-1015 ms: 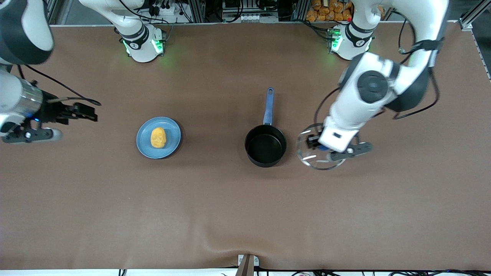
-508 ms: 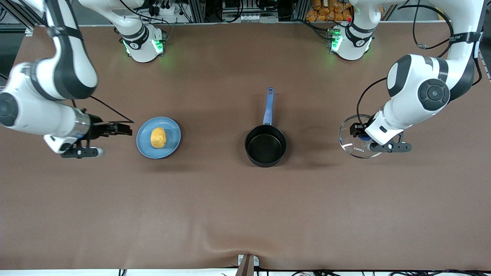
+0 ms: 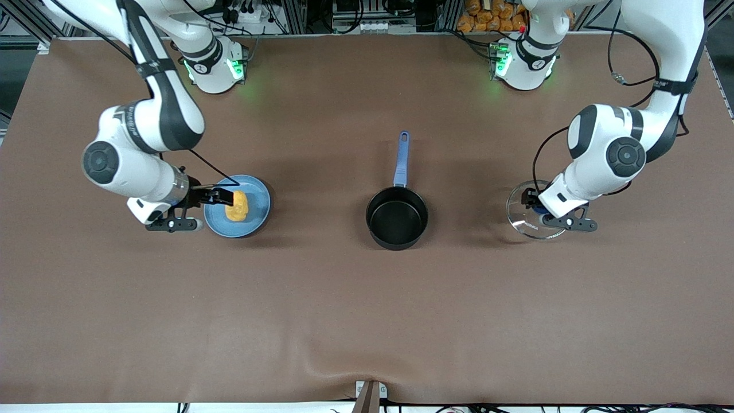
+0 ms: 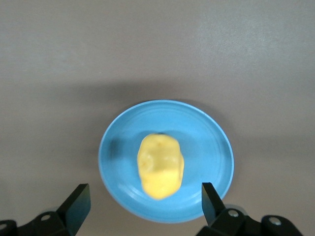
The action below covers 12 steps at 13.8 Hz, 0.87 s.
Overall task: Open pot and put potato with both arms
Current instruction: 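Lower the lid onto the table with the left gripper while the right grasps potato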
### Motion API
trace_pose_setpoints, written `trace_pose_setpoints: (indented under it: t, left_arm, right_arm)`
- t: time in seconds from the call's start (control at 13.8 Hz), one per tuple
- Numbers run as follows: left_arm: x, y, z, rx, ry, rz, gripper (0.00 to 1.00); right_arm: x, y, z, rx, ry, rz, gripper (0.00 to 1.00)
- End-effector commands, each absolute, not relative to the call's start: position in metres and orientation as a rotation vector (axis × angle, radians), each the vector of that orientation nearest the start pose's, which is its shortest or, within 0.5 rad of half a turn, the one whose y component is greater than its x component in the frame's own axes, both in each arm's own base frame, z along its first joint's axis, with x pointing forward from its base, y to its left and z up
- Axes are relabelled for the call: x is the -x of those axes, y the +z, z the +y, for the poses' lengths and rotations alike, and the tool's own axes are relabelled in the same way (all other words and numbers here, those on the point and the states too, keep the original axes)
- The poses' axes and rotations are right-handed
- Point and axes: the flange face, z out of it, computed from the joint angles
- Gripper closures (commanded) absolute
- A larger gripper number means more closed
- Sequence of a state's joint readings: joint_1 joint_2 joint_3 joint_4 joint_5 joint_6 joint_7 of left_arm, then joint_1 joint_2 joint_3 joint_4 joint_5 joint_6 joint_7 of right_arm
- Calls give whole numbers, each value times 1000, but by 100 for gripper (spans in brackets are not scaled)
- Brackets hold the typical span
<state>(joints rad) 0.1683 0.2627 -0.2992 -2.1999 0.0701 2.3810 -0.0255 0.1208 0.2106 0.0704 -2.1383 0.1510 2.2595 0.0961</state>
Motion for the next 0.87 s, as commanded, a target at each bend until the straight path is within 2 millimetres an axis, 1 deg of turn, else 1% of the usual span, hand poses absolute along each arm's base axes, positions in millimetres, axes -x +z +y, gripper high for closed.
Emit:
trace_pose_setpoints:
  t: [0.0,0.07,0.15,0.22,0.29,0.36,0.44,0.58,0.65,0.73,0.8]
  left_arm:
    - [-544,239,-59,3161,93,248,100]
    - [-544,231,-59,3162,97,254,100]
    - [-545,225,-59,3166,91,256,100]
    - [-545,222,-59,3169,91,253,100]
    - [-546,220,-60,3171,98,255,79]
    - [-547,220,-60,3171,95,255,41]
    - [-547,220,-60,3173,93,250,37]
    - [-548,222,-60,3171,88,252,16]
    - [-549,226,-59,3170,74,245,7]
    - [-552,235,-60,3168,53,232,0]
    - [-556,253,-61,3160,6,228,0]
  right_arm:
    - [-533,259,108,3071,155,-42,0]
    - [-534,253,108,3075,148,-47,0]
    - [-533,242,109,3076,153,-47,0]
    - [-533,235,116,3077,147,-45,0]
    - [-529,231,134,3078,142,-84,0]
    - [-527,228,138,3079,152,-84,0]
    - [-527,225,136,3081,154,-82,0]
    - [-525,217,132,3087,168,-81,0]
    - [-524,216,132,3090,172,-89,0]
    - [-525,215,129,3102,171,-106,0]
    - [-526,214,123,3111,166,-109,0]
